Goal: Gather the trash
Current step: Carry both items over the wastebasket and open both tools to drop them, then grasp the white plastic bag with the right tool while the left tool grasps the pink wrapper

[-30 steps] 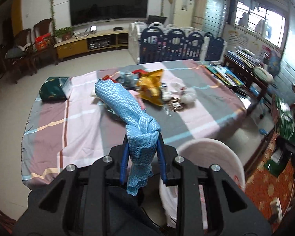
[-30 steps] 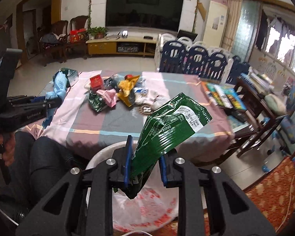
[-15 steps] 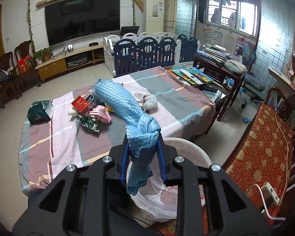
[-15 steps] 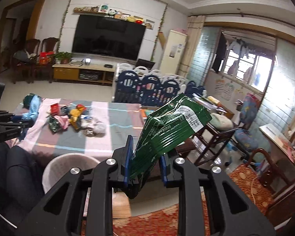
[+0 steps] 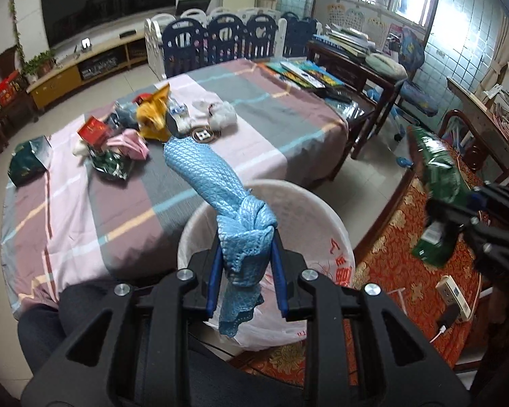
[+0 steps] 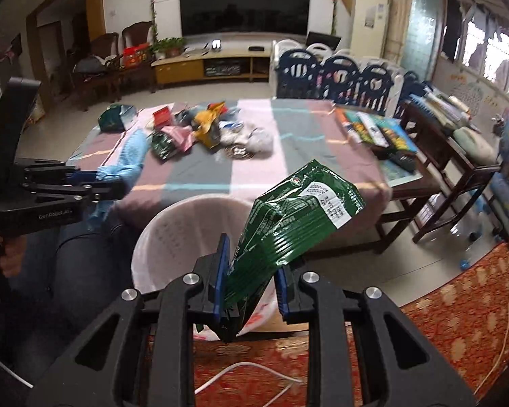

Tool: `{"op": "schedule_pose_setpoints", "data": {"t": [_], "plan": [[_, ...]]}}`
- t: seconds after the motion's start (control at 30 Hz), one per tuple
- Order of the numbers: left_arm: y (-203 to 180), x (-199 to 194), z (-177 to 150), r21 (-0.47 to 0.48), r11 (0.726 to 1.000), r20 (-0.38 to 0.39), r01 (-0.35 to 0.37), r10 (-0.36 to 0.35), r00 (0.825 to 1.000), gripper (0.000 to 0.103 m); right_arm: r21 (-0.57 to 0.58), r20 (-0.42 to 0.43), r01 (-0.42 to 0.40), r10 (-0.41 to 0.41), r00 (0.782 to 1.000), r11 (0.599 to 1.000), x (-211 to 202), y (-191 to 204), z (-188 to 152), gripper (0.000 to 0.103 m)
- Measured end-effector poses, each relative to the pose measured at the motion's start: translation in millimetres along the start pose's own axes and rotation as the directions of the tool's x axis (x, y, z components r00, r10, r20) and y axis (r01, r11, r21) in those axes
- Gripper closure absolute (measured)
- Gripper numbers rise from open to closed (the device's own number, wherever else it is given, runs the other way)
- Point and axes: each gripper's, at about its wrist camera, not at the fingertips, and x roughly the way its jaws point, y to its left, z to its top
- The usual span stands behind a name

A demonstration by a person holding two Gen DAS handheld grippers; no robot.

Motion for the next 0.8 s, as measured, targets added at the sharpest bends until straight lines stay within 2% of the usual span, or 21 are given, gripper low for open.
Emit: {"op": "schedule_pose_setpoints", "data": {"t": [0.07, 0.13, 0.2, 0.27, 0.37, 0.47, 0.5, 0.6, 0.63, 0.8], "plan": [[-2.2, 7.2, -0.1, -0.003, 1.0, -0.021, 0.031, -0.031, 0.999, 0.074, -0.004, -0.002, -0.017, 0.017, 1.0, 1.0, 1.9, 7.8, 1.3, 0.078], [-5.4, 11.4, 0.2, -0.004, 0.999, -0.028, 0.051, -0.051, 0.998, 0.063, -0.006, 0.0, -0.023, 0.023, 1.0, 1.0, -1.7, 9.6, 2.4, 0.078], [-7.1, 11.3, 0.2, 0.007, 0.999, -0.018, 0.048, -0.048, 0.999, 0.038, 0.003, 0.004, -0.028, 0.028, 1.0, 1.0, -4.0, 9.0, 2.5, 0.078], [-6.0, 6.9, 2.1, 0.008, 1.0, 0.003, 0.022, -0.022, 1.0, 0.032, 0.014, 0.006, -0.045, 0.044, 0.999, 0.999, -1.3, 10.4, 3.5, 0.078], [5.3, -0.3, 5.8, -0.02, 1.0, 0.026, -0.015, 0.015, 1.0, 0.031, 0.033, 0.007, -0.08, 0.08, 0.997, 0.996, 7.6, 14.4, 4.9, 0.077], [21.2, -8.4, 8.3, -0.06, 0.996, 0.058, -0.066, 0.07, 0.996, 0.031, 0.042, -0.009, -0.101, 0.102, 0.995, 0.994, 23.2, 23.9, 8.1, 0.068], [25.7, -11.8, 8.8, -0.071, 0.994, 0.067, -0.08, 0.085, 0.994, 0.031, 0.046, -0.013, -0.098, 0.099, 0.995, 0.994, 27.2, 27.7, 9.3, 0.062], [41.4, -19.7, 9.9, -0.108, 0.989, 0.085, -0.106, 0.115, 0.99, 0.028, 0.053, -0.011, -0.1, 0.1, 0.995, 0.994, 30.8, 33.3, 10.2, 0.034], [45.9, -22.5, 9.7, -0.119, 0.987, 0.09, -0.112, 0.123, 0.988, 0.028, 0.05, -0.001, -0.095, 0.095, 0.995, 0.994, 28.4, 35.3, 11.1, 0.031], [61.8, -31.8, 9.5, -0.171, 0.976, 0.107, -0.138, 0.158, 0.982, 0.025, 0.035, 0.023, -0.07, 0.069, 0.997, 0.997, 17.9, 36.0, 15.3, 0.031]]}}
